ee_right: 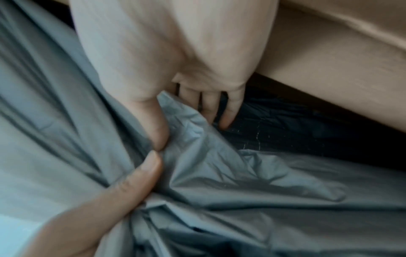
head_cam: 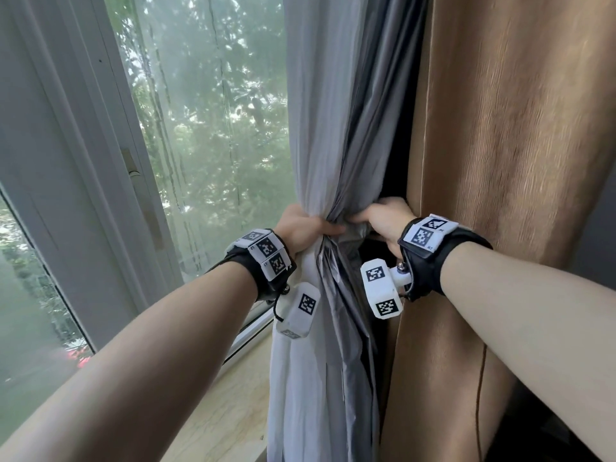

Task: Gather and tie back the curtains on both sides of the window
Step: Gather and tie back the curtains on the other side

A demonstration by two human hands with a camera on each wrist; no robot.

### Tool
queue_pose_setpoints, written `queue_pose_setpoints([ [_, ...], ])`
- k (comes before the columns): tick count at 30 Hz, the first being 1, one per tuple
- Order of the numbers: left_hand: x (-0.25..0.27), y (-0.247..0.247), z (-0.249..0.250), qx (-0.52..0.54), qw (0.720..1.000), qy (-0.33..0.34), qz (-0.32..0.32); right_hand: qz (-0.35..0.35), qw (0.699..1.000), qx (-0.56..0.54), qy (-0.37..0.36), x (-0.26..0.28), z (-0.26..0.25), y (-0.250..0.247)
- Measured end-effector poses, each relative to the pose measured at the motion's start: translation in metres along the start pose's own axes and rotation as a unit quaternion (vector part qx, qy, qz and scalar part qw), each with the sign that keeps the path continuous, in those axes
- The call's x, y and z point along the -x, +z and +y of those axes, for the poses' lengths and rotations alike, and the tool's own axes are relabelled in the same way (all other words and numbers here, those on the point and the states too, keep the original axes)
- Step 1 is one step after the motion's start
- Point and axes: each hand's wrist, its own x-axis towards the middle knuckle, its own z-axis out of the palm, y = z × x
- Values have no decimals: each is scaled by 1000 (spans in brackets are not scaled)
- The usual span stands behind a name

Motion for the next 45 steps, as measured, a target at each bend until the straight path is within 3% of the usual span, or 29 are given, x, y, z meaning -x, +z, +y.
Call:
queue_pose_setpoints([
  [4, 2, 6, 3, -18, 999, 36, 0, 2, 1000, 0, -10, 9, -11, 1],
  [8, 4, 12, 5, -19, 996, 79, -43, -72, 996, -49, 8, 25, -29, 3],
  [11, 5, 12, 6, -27, 996, 72, -50, -103, 994, -45, 19, 25, -31, -5],
  [18, -3, 19, 5, -50, 998, 16, 35, -84, 996, -13, 14, 12, -21, -10],
  [24, -3, 26, 4, -54, 998, 7, 15, 8, 1000, 26, -4, 2, -20, -17],
  [29, 2, 27, 7, -35, 999, -10, -27, -53, 996, -10, 67, 3, -7, -11],
  [33, -1, 26, 6, -34, 998, -17, -52, -44, 998, 14, 42, 2, -3, -5],
  [38, 1, 26, 6, -19, 1000, -3, -17, -1, 1000, 25, 12, 3, -5, -8],
  [45, 0, 24, 2, 17, 999, 38, 13, -6, 1000, -15, 11, 14, -10, -13],
])
